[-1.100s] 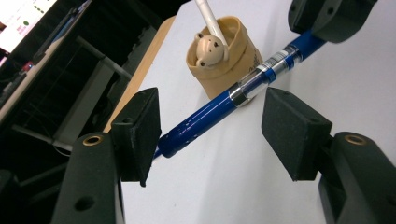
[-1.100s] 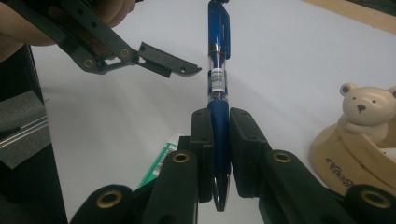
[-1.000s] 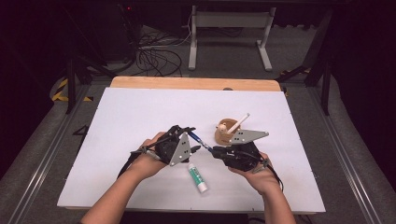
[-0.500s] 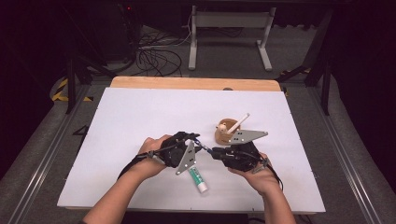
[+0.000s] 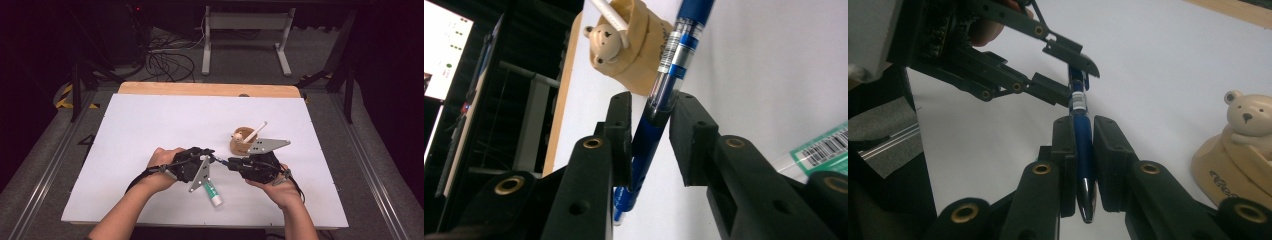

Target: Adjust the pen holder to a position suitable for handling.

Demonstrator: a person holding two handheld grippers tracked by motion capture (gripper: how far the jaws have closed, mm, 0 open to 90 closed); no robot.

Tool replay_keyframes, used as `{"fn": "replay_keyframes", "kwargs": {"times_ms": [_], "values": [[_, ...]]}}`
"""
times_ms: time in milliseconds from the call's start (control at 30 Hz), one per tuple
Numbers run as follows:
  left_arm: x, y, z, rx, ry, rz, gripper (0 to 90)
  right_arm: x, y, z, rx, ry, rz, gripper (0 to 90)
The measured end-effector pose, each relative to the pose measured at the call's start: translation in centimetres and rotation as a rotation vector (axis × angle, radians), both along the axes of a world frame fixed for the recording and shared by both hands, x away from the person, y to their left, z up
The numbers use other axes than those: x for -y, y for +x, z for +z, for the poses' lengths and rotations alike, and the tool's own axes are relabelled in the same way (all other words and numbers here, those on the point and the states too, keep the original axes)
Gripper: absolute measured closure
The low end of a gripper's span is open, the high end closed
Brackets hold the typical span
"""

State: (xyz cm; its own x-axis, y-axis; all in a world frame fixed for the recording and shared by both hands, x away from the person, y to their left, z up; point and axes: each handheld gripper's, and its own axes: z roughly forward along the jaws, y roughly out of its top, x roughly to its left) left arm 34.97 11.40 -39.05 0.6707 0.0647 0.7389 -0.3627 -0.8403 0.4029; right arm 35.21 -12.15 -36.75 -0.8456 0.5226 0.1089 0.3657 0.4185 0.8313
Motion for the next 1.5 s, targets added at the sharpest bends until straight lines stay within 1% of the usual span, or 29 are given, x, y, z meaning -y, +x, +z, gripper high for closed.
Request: {"fn": "replay_keyframes", "kwargs": {"times_ms": [33, 67, 133, 267, 400, 467, 500, 600, 633, 667, 767, 800, 900, 933, 1000, 1100, 1167, 1233, 1267, 1300, 1367, 1467, 1500], "values": [[0.1, 0.0, 0.0, 0.009, 0.006, -0.009, 73.1, 0.1, 0.0, 0.1, 0.002, 0.002, 0.001, 81.0], [0.1, -0.1, -0.1, 0.006, 0.015, -0.009, 74.0, 0.1, 0.0, 0.1, 0.005, 0.006, 0.000, 81.0], [0.2, -0.1, -0.2, 0.016, 0.023, -0.023, 75.5, 0.2, -0.1, 0.2, 0.009, 0.007, 0.000, 80.8], [0.3, -0.3, -0.4, 0.006, 0.043, -0.038, 78.8, 0.2, -0.3, 0.5, 0.025, 0.018, 0.003, 80.7], [0.3, -0.3, -0.3, -0.001, 0.026, -0.038, 79.3, 0.2, -0.4, 0.7, 0.047, 0.026, 0.003, 80.5], [0.1, -0.3, -0.3, -0.012, 0.013, -0.031, 79.3, 0.2, -0.5, 0.7, 0.061, 0.032, 0.003, 79.8], [0.1, -0.3, -0.2, -0.020, -0.003, -0.031, 79.4, 0.2, -0.5, 0.8, 0.072, 0.038, 0.002, 79.3], [-0.1, -0.2, -0.1, -0.041, -0.026, -0.023, 79.3, 0.2, -0.6, 0.9, 0.107, 0.070, -0.013, 70.5], [-0.1, -0.1, 0.0, -0.047, -0.045, -0.026, 79.3, 0.2, -0.6, 1.0, 0.120, 0.082, -0.014, 68.9], [-0.2, 0.0, 0.1, -0.063, -0.058, -0.023, 79.4, 0.3, -0.6, 1.0, 0.133, 0.091, -0.015, 67.0], [-0.4, 0.3, 0.2, -0.102, -0.111, 0.000, 79.3, 0.5, -0.8, 1.1, 0.172, 0.122, -0.035, 62.1], [-0.4, 0.4, 0.2, -0.125, -0.137, 0.011, 79.3, 0.6, -0.7, 1.2, 0.179, 0.137, -0.047, 59.0], [-0.5, 0.8, 0.2, -0.198, -0.249, 0.034, 79.3, 0.9, -0.7, 1.2, 0.218, 0.186, -0.081, 52.4], [-0.6, 0.9, 0.3, -0.216, -0.277, 0.044, 79.3, 0.9, -0.8, 1.3, 0.235, 0.201, -0.085, 50.1], [-0.7, 1.1, 0.4, -0.258, -0.351, 0.058, 79.3, 1.1, -0.8, 1.3, 0.265, 0.237, -0.091, 48.2], [-0.9, 1.3, 0.6, -0.332, -0.478, 0.065, 79.3, 1.2, -0.9, 1.2, 0.291, 0.292, -0.106, 46.6], [-1.1, 1.5, 0.8, -0.372, -0.550, 0.056, 79.3, 1.3, -0.9, 1.1, 0.294, 0.327, -0.116, 45.3], [-1.2, 1.5, 0.8, -0.410, -0.614, 0.037, 79.3, 1.3, -0.9, 0.8, 0.316, 0.368, -0.126, 45.2], [-1.2, 1.4, 0.8, -0.429, -0.644, 0.031, 79.3, 1.2, -0.8, 0.7, 0.319, 0.394, -0.127, 45.3], [-1.2, 1.4, 0.7, -0.445, -0.667, 0.027, 79.3, 1.1, -0.8, 0.5, 0.327, 0.425, -0.124, 45.7], [-1.2, 1.5, 0.6, -0.473, -0.695, 0.020, 79.3, 0.8, -0.8, 0.1, 0.345, 0.477, -0.122, 47.2], [-1.2, 1.5, 0.4, -0.497, -0.720, 0.019, 79.3, 0.3, -0.8, -0.3, 0.377, 0.521, -0.112, 49.7], [-1.2, 1.5, 0.3, -0.502, -0.726, 0.015, 79.3, 0.1, -0.8, -0.3, 0.373, 0.526, -0.113, 50.3]]}}
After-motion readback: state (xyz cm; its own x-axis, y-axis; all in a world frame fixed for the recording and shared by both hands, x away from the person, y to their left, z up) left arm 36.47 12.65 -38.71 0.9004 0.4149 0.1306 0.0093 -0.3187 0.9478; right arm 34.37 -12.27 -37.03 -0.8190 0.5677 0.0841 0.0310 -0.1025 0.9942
